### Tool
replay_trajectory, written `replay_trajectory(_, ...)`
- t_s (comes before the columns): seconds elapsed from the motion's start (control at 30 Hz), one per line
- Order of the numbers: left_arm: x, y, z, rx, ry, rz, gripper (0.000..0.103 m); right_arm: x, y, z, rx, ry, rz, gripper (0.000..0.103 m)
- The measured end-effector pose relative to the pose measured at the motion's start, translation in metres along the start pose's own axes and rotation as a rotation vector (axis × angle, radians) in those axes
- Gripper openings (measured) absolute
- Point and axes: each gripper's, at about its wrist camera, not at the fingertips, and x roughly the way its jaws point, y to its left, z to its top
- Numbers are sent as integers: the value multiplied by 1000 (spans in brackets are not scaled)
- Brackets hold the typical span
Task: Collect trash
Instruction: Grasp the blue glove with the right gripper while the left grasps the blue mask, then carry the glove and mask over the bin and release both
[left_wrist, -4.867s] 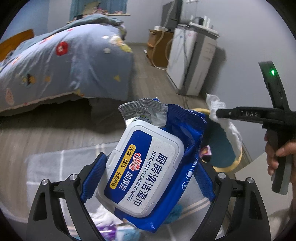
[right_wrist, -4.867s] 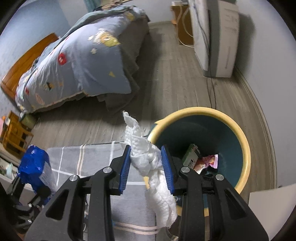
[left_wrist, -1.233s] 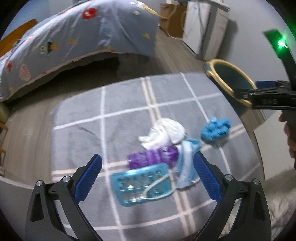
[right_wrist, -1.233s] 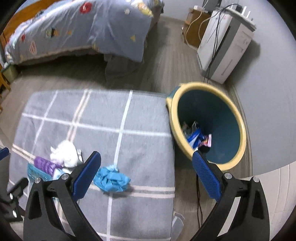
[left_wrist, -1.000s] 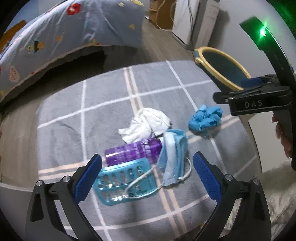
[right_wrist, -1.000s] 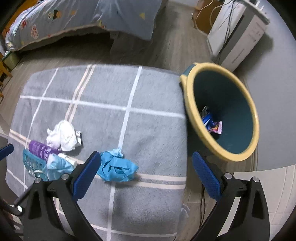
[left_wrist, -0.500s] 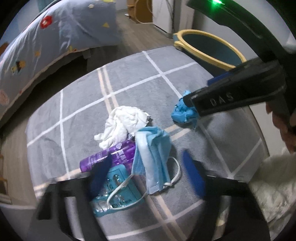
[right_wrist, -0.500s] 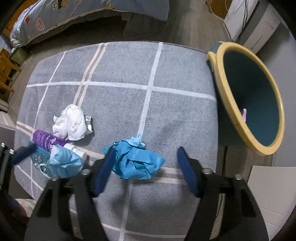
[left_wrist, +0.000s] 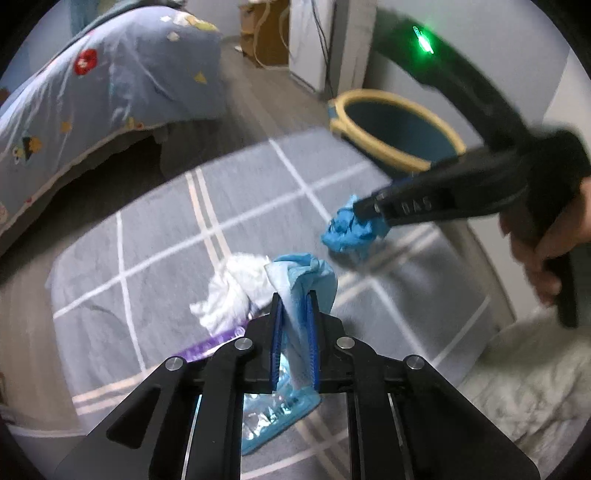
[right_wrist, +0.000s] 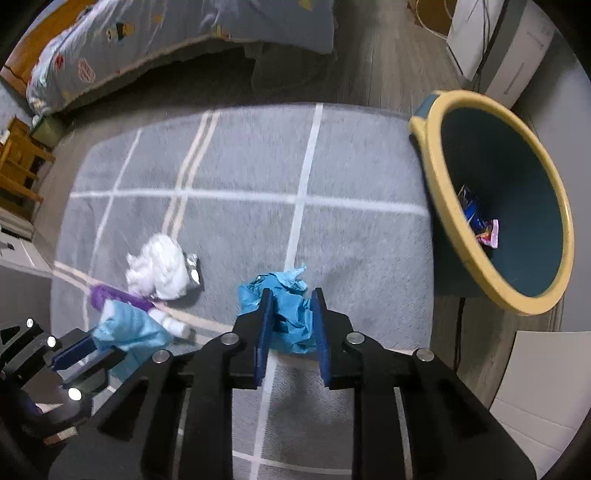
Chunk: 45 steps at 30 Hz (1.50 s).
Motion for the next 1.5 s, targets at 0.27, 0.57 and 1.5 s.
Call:
replay_trajectory(0.27, -45, 33, 21, -105, -159, 8, 13, -39, -11, 18, 46, -121, 53, 20)
replay_trajectory(0.57, -77, 55, 37, -144, -268, 72, 13, -93, -26, 28, 34, -259, 41, 20)
replay_trajectory(1.5, -23, 13, 91, -45, -190, 81, 13, -134, -169, 55, 207, -392, -35, 20)
